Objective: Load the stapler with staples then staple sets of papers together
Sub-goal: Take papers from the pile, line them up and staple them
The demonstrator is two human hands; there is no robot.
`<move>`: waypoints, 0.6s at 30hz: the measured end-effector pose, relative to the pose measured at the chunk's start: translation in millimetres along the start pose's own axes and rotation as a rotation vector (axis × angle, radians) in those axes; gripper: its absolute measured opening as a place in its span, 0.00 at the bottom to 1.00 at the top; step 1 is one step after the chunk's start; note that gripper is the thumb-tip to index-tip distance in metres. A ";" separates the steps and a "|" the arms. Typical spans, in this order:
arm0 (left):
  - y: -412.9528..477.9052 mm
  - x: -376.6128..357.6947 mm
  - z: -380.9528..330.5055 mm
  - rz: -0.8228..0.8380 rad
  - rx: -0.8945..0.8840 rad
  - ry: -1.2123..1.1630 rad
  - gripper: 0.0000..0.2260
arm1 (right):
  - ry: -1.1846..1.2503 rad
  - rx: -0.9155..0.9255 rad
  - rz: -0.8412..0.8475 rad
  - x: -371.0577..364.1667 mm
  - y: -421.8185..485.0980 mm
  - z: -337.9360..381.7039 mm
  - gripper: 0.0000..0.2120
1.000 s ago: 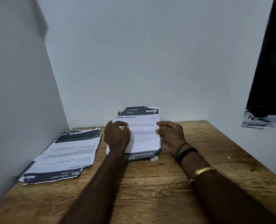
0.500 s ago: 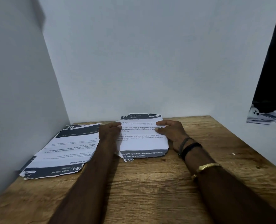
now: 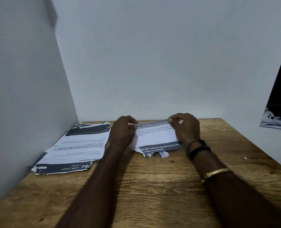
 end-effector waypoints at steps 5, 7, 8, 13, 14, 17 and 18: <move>-3.0 12.1 -6.6 -0.379 -0.073 -0.030 0.04 | 0.027 0.144 -0.131 4.5 -2.0 20.9 0.04; -4.8 15.8 -8.7 -0.487 -0.108 -0.090 0.03 | 0.063 0.188 -0.137 3.1 -2.2 24.0 0.04; -4.8 16.8 -8.9 -0.522 -0.119 -0.129 0.02 | 0.100 0.195 -0.123 2.1 -3.1 26.1 0.05; -0.5 11.5 -5.9 -0.373 0.140 -0.510 0.12 | 0.187 0.270 -0.050 -1.0 -6.7 27.4 0.02; 0.6 8.5 -3.4 -0.315 0.221 -0.646 0.14 | 0.194 0.259 -0.027 -0.7 -7.2 26.7 0.02; 1.2 3.4 3.6 -0.209 0.392 -0.906 0.09 | 0.163 0.229 0.045 -0.4 -8.7 22.4 0.02; 0.6 4.4 4.3 -0.171 0.440 -0.966 0.04 | 0.151 0.217 0.067 -1.1 -9.5 20.4 0.03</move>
Point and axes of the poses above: each hand's wrist, its own y-axis towards the middle knuckle, its own x-axis out of the back of the hand, z = x × y, the point moved 1 cm from there along y, towards the middle knuckle, and after that the axes turned 10 degrees about y, right-handed, at the moved point
